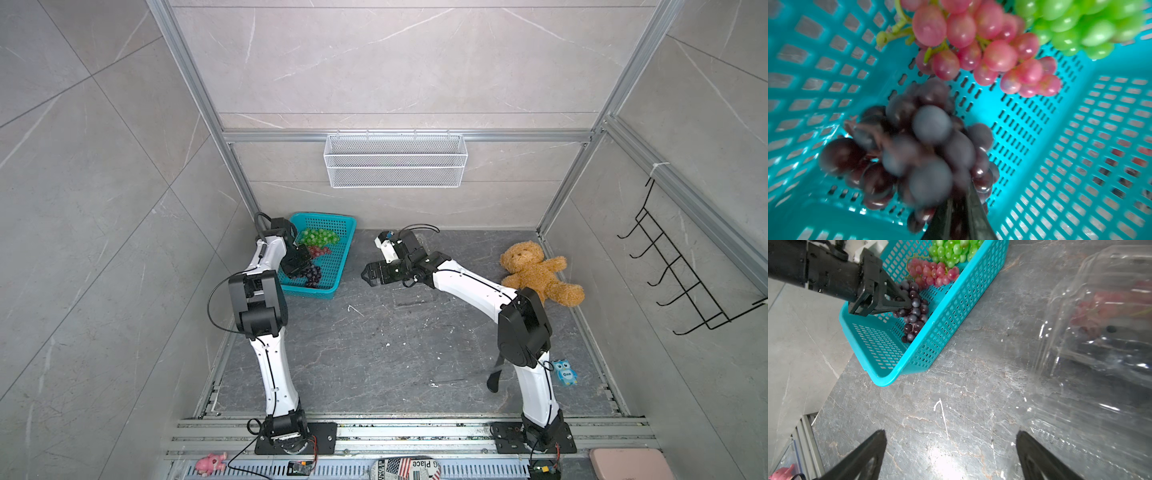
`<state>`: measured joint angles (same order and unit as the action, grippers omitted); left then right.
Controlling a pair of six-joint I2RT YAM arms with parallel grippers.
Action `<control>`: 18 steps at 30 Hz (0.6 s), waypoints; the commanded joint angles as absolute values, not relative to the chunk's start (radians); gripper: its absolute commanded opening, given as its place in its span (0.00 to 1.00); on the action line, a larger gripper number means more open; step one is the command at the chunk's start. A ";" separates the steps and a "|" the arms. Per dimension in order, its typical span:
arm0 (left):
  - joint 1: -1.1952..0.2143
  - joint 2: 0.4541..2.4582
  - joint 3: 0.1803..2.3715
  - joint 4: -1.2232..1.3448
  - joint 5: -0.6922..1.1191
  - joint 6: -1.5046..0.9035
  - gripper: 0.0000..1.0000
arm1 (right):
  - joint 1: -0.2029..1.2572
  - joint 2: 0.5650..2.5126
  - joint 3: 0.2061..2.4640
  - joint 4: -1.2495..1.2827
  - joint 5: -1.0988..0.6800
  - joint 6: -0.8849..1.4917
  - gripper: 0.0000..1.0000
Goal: Pack grapes into containers
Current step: Pick up the grape from the basket.
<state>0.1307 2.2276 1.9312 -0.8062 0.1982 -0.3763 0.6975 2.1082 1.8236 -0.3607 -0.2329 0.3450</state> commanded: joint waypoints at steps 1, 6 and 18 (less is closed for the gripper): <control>0.127 2.112 1.933 -0.797 0.229 -0.385 0.12 | 0.689 2.055 1.810 -0.340 -0.241 0.367 0.99; 0.128 2.068 1.933 -0.801 0.244 -0.387 0.13 | 0.677 2.049 1.802 -0.337 -0.247 0.381 1.00; 0.106 1.983 1.922 -0.798 0.285 -0.414 0.12 | 0.654 2.009 1.760 -0.330 -0.253 0.403 0.99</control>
<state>0.1207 2.0865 1.9175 -0.8078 0.2474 -0.3962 0.6647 2.0659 1.7741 -0.3397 -0.2432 0.3817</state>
